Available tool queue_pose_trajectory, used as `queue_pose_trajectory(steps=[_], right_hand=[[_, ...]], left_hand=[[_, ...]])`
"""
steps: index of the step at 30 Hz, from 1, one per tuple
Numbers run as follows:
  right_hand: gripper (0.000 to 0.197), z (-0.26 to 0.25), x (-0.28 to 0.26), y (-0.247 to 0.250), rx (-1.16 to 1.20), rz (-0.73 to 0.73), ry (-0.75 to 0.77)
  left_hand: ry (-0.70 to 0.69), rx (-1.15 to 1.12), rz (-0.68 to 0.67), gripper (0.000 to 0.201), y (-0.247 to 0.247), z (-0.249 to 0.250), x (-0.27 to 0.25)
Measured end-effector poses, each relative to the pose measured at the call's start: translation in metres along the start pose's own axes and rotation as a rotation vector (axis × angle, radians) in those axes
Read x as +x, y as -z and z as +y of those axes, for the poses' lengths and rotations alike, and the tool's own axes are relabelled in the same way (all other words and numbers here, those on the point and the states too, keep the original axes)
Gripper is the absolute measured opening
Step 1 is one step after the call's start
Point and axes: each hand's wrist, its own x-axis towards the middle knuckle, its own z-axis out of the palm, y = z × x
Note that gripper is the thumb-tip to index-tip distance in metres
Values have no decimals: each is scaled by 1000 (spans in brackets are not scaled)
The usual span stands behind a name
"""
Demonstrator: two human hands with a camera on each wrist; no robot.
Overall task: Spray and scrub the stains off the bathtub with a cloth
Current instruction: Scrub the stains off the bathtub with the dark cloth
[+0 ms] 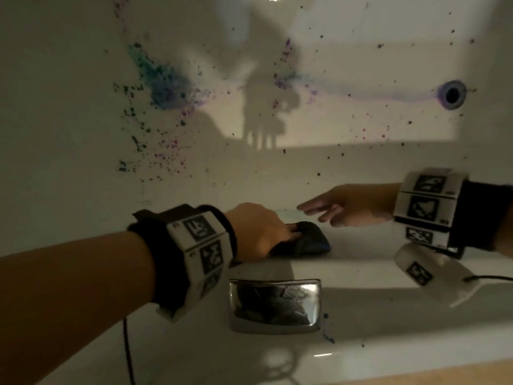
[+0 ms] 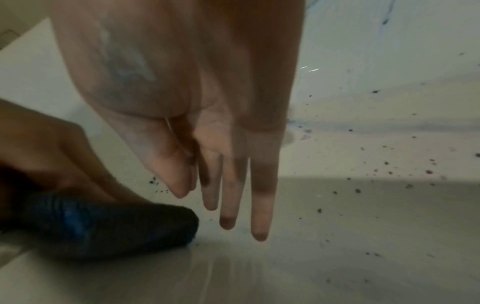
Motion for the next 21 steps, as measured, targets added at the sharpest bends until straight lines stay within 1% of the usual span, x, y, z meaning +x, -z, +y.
queue_pose_trajectory(steps=[3, 6, 10, 11, 12, 13, 14, 15, 16, 17, 18, 19, 20, 21], right_hand=[[67, -10, 1, -10, -166, -101, 11], [68, -20, 2, -9, -290, -109, 23], [66, -36, 10, -1, -361, -57, 30], [65, -41, 12, 1, -373, -46, 33], [64, -46, 13, 3, -382, -41, 33], [63, -49, 14, 5, -388, -40, 31], [63, -51, 16, 6, -394, -38, 26], [62, -52, 17, 7, -399, -32, 19], [62, -52, 18, 8, -403, -27, 10], [62, -52, 20, 9, -406, -23, 0], [62, -50, 22, 8, -411, -21, -10], [62, -48, 23, 8, -417, -20, -21], [62, -47, 23, 7, -425, -23, -33], [62, -45, 24, 6, -433, -30, -45]], left_hand=[[34, 61, -48, 45, -9, -24, -21], [160, 95, -124, 57, -25, -54, -54], [314, 146, -260, 45, -40, -96, -89], [368, 131, -274, 45, -39, -103, -99], [440, 77, -260, 48, -36, -107, -107], [498, -23, -208, 55, -33, -110, -114], [525, -159, -126, 62, -30, -109, -118], [527, -297, -31, 67, -27, -106, -120], [506, -382, 41, 69, -23, -97, -119], [462, -407, 71, 71, -21, -87, -114], [398, -403, 76, 71, -22, -76, -107], [318, -352, 53, 72, -23, -66, -98], [243, -270, 9, 72, -27, -57, -87], [204, -178, -51, 73, -32, -52, -76]])
